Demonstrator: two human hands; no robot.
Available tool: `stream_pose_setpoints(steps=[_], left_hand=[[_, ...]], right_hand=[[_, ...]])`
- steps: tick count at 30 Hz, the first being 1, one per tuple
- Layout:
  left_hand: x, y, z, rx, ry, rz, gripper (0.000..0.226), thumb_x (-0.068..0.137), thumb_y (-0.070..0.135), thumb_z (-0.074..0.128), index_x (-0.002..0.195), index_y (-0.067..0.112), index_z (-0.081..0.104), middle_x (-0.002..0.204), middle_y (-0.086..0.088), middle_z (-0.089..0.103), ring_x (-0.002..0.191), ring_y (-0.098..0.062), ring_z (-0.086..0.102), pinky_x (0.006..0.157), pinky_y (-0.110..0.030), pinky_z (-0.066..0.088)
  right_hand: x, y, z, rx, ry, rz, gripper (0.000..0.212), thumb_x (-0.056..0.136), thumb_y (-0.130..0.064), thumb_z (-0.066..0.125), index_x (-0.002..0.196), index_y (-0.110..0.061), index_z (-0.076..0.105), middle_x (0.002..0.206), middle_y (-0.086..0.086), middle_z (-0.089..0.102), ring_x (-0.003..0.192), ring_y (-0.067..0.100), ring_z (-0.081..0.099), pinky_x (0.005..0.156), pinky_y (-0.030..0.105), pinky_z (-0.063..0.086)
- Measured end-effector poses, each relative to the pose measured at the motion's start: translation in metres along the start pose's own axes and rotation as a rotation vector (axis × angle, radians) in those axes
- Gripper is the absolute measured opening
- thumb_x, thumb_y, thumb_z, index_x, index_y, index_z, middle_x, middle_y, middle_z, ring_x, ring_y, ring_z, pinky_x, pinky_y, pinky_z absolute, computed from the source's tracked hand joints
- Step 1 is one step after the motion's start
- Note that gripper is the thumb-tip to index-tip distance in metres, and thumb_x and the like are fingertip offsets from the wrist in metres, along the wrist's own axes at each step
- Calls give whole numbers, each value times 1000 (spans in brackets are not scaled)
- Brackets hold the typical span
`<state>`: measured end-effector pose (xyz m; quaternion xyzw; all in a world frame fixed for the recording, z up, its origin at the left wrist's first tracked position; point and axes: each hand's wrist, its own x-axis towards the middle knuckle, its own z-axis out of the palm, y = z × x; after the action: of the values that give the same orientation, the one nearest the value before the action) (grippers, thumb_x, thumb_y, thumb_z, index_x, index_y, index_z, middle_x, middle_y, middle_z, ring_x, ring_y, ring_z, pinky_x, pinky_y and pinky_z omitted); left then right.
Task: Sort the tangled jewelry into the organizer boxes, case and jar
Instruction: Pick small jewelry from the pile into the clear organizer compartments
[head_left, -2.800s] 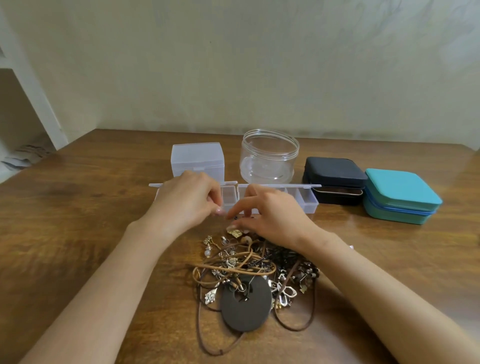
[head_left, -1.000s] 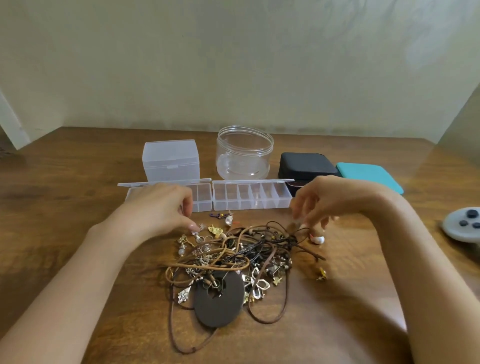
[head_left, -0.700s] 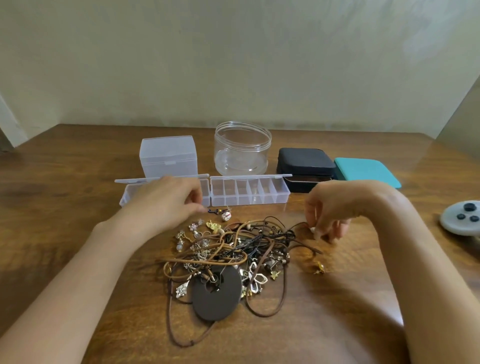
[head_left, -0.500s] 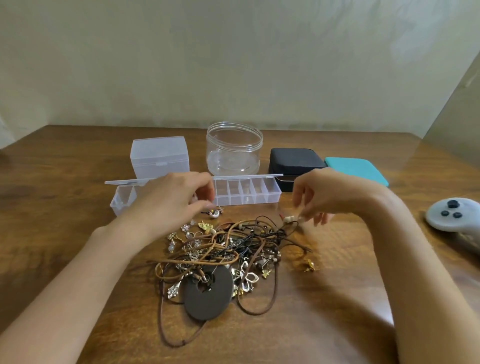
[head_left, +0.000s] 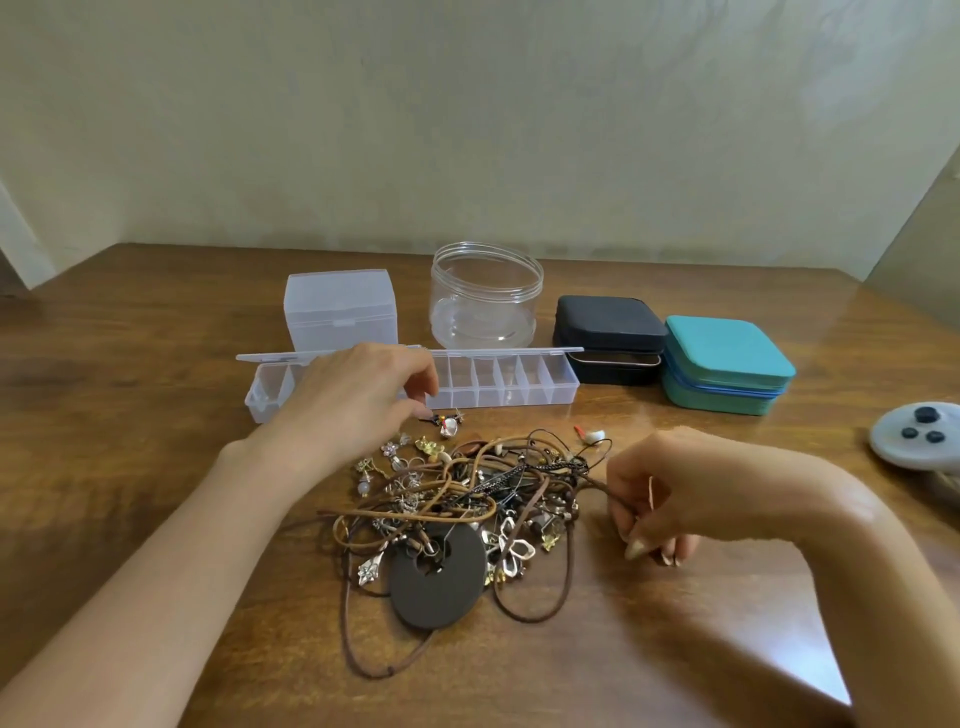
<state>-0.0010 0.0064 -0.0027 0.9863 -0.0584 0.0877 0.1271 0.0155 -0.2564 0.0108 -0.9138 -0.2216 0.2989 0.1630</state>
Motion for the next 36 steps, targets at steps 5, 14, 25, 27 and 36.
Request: stream_pose_setpoints(steps=[5, 14, 25, 27, 36], left_hand=[[-1, 1, -6, 31, 20, -64, 7, 90, 28, 60, 97, 29, 59, 85, 16, 54, 82, -9, 49, 63, -26, 36], [-8, -20, -26, -17, -187, -202, 15, 81, 29, 72, 75, 25, 59, 69, 11, 66, 71, -4, 62, 72, -31, 51], [-14, -15, -25, -27, -558, -231, 27, 76, 37, 75, 87, 16, 63, 75, 7, 67, 68, -7, 61, 66, -25, 47], [-13, -14, -22, -15, -527, -231, 20, 79, 33, 73, 85, 17, 63, 71, 9, 65, 66, -5, 59, 66, -24, 46], [-8, -24, -22, -111, -480, -255, 14, 82, 12, 71, 88, 18, 60, 76, 9, 64, 71, -3, 58, 66, -22, 46]], right_hand=[[-4, 15, -18, -25, 79, -40, 20, 83, -1, 68, 79, -21, 66, 67, -8, 68, 61, 6, 67, 61, 22, 53], [10, -5, -59, 162, 364, -282, 26, 82, 0, 68, 90, -24, 68, 69, 5, 70, 60, 21, 69, 58, 28, 57], [66, -39, -1, 710, 344, -445, 14, 80, -13, 68, 88, -2, 64, 85, 6, 75, 68, 20, 68, 63, 27, 58], [69, -38, 1, 744, 375, -451, 21, 73, -19, 71, 83, -1, 66, 83, 3, 73, 71, 13, 66, 65, 23, 56], [72, -33, 4, 925, 337, -444, 18, 67, -13, 71, 82, -2, 67, 78, 11, 68, 68, 15, 63, 65, 21, 55]])
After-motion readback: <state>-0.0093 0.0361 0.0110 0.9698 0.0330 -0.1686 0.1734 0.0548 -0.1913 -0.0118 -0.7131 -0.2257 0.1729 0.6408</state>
